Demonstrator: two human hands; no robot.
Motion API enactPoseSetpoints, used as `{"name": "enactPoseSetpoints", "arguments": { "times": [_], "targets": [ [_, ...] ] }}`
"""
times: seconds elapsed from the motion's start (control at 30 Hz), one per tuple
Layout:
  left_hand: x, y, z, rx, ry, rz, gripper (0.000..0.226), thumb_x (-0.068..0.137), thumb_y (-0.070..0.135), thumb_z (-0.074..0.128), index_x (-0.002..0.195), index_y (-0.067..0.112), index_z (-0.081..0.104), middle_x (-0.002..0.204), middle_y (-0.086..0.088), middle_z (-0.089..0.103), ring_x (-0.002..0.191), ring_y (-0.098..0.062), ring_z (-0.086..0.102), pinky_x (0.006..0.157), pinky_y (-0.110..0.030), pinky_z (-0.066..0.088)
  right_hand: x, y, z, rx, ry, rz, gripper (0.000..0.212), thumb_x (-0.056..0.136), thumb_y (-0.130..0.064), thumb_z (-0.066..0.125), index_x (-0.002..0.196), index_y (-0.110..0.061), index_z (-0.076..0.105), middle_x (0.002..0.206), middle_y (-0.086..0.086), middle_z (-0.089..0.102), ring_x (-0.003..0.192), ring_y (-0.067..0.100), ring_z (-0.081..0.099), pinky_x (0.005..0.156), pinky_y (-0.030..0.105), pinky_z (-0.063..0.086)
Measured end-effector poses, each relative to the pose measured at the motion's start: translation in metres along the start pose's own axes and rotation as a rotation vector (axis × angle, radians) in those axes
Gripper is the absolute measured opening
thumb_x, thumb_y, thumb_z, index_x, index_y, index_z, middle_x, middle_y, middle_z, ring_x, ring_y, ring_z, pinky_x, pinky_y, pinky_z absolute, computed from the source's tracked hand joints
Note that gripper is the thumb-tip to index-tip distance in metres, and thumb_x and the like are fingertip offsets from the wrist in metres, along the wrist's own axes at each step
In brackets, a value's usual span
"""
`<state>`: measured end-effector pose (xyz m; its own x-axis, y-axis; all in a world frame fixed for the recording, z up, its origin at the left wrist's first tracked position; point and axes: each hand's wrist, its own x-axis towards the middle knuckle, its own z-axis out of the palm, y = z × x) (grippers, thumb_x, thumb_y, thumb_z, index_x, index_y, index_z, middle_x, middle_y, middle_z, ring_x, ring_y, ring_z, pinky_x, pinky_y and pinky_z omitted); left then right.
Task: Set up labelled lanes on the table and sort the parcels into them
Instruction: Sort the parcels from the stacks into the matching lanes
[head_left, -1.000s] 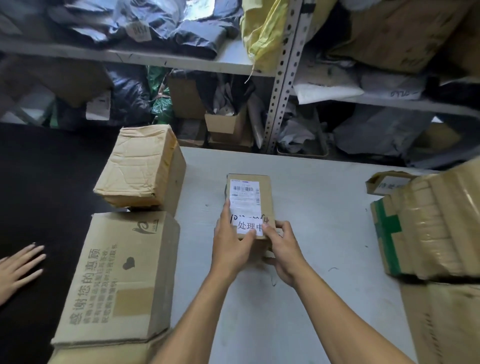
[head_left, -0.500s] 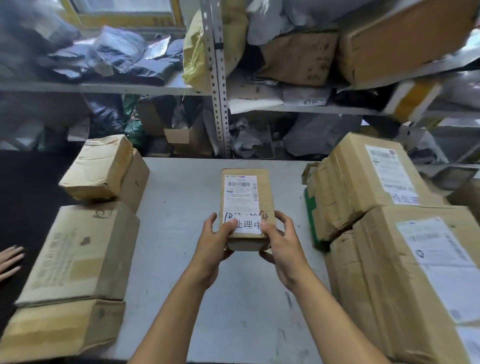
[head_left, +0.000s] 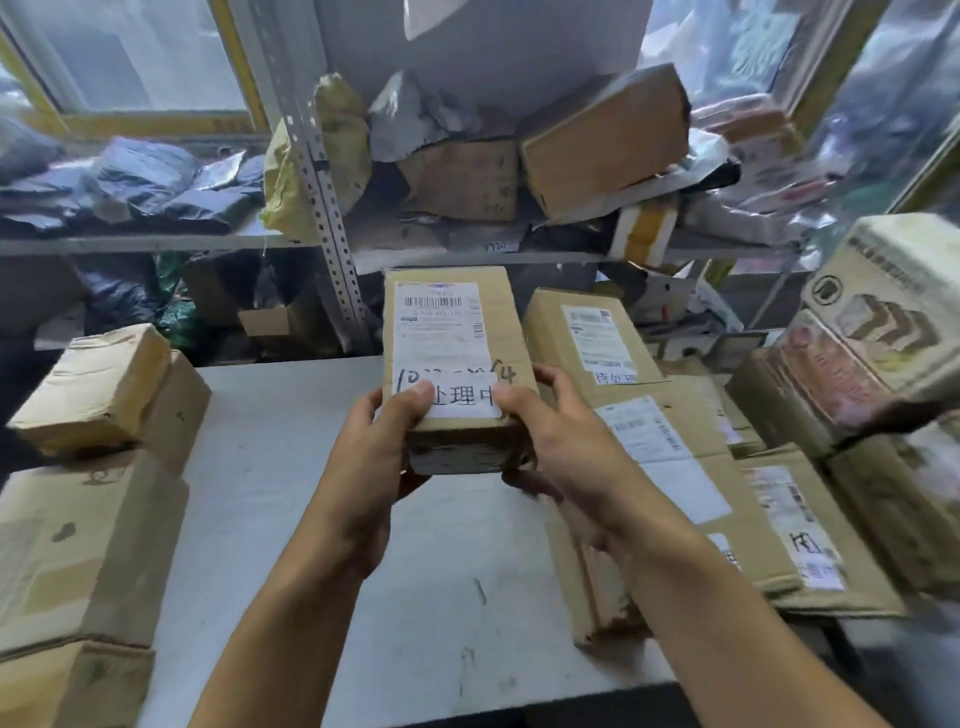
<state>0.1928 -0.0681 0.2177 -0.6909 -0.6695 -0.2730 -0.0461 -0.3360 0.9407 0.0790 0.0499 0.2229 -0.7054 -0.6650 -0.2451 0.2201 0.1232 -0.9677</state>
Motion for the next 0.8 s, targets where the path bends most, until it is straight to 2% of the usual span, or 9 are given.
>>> {"name": "enactPoseSetpoints", "arguments": {
  "times": [0.07, 0.13, 0.23, 0.37, 0.43, 0.53, 0.67, 0.73, 0.8],
  "targets": [
    [-0.006, 0.01, 0.018, -0.012, -0.06, 0.015, 0.055, 0.08, 0.046, 0.067, 0.127, 0.021, 0.058, 0.104, 0.004, 0.076, 0.089, -0.012, 0.073, 0.059, -0.018, 0.055, -0.012, -0.016, -0.022, -0.007, 0.012, -0.035, 0.035, 0.085, -0.047, 0.067, 0.117, -0.045, 0.051, 0.111, -0.005, 0.072, 0.099, 0.018, 0.069, 0.08, 0.043, 0.06],
    [-0.011, 0.017, 0.04, -0.014, -0.106, 0.026, 0.066, 0.071, 0.049, 0.065, 0.13, 0.021, 0.056, 0.106, 0.004, 0.076, 0.089, -0.01, 0.073, 0.059, -0.018, 0.054, -0.022, -0.031, -0.047, -0.034, 0.007, -0.061, 0.042, 0.08, -0.05, 0.068, 0.118, -0.044, 0.052, 0.105, -0.008, 0.074, 0.089, 0.012, 0.071, 0.076, 0.039, 0.06],
    [-0.015, 0.022, 0.078, -0.024, -0.156, 0.039, 0.07, 0.07, 0.049, 0.066, 0.132, 0.02, 0.052, 0.107, 0.003, 0.075, 0.086, -0.011, 0.074, 0.059, -0.019, 0.055, -0.032, -0.046, -0.088, -0.053, 0.008, -0.096, 0.032, 0.089, -0.045, 0.068, 0.116, -0.041, 0.052, 0.088, -0.017, 0.075, 0.075, 0.004, 0.07, 0.068, 0.032, 0.055],
    [-0.018, 0.018, 0.132, -0.012, -0.176, 0.02, 0.075, 0.07, 0.045, 0.078, 0.133, 0.017, 0.048, 0.109, 0.0, 0.074, 0.082, -0.01, 0.074, 0.058, -0.02, 0.055, -0.035, -0.052, -0.143, -0.052, 0.038, -0.099, 0.035, 0.091, -0.042, 0.064, 0.123, -0.035, 0.051, 0.095, -0.01, 0.073, 0.08, 0.008, 0.069, 0.065, 0.029, 0.053],
    [-0.017, 0.012, 0.161, 0.006, -0.167, 0.012, 0.067, 0.077, 0.045, 0.075, 0.132, 0.018, 0.048, 0.107, 0.001, 0.074, 0.082, -0.008, 0.074, 0.058, -0.019, 0.054, -0.034, -0.052, -0.173, -0.045, 0.036, -0.101, 0.033, 0.091, -0.042, 0.064, 0.121, -0.033, 0.053, 0.098, -0.007, 0.072, 0.078, 0.007, 0.069, 0.062, 0.027, 0.054],
    [-0.013, -0.001, 0.208, 0.064, -0.165, 0.007, 0.051, 0.085, 0.045, 0.068, 0.127, 0.022, 0.051, 0.095, 0.009, 0.076, 0.077, -0.003, 0.072, 0.059, -0.018, 0.053, -0.026, -0.054, -0.224, -0.03, 0.022, -0.078, 0.033, 0.092, -0.04, 0.063, 0.123, -0.032, 0.053, 0.106, -0.003, 0.07, 0.076, 0.008, 0.071, 0.06, 0.025, 0.054],
    [0.008, -0.009, 0.271, 0.203, -0.16, -0.017, 0.04, 0.086, 0.048, 0.067, 0.117, 0.024, 0.06, 0.092, 0.013, 0.075, 0.08, -0.002, 0.069, 0.071, -0.028, 0.046, -0.003, -0.056, -0.293, -0.035, 0.014, -0.05, 0.025, 0.093, -0.039, 0.064, 0.117, -0.036, 0.057, 0.111, -0.003, 0.071, 0.091, 0.019, 0.072, 0.066, 0.03, 0.058],
    [0.023, -0.014, 0.298, 0.198, -0.183, -0.063, 0.023, 0.089, 0.04, 0.065, 0.105, 0.024, 0.064, 0.077, 0.017, 0.074, 0.068, 0.001, 0.068, 0.064, -0.026, 0.049, 0.014, -0.053, -0.322, -0.021, 0.047, -0.033, 0.02, 0.093, -0.037, 0.065, 0.112, -0.037, 0.058, 0.108, -0.004, 0.071, 0.09, 0.019, 0.071, 0.065, 0.03, 0.059],
    [0.041, -0.023, 0.326, 0.161, -0.181, -0.097, 0.019, 0.09, 0.033, 0.064, 0.106, 0.021, 0.064, 0.074, 0.015, 0.073, 0.061, 0.003, 0.067, 0.05, -0.016, 0.05, 0.035, -0.045, -0.341, -0.003, 0.109, -0.02, 0.02, 0.093, -0.036, 0.064, 0.112, -0.037, 0.059, 0.108, -0.004, 0.07, 0.088, 0.018, 0.069, 0.06, 0.029, 0.056]
  ]
}}
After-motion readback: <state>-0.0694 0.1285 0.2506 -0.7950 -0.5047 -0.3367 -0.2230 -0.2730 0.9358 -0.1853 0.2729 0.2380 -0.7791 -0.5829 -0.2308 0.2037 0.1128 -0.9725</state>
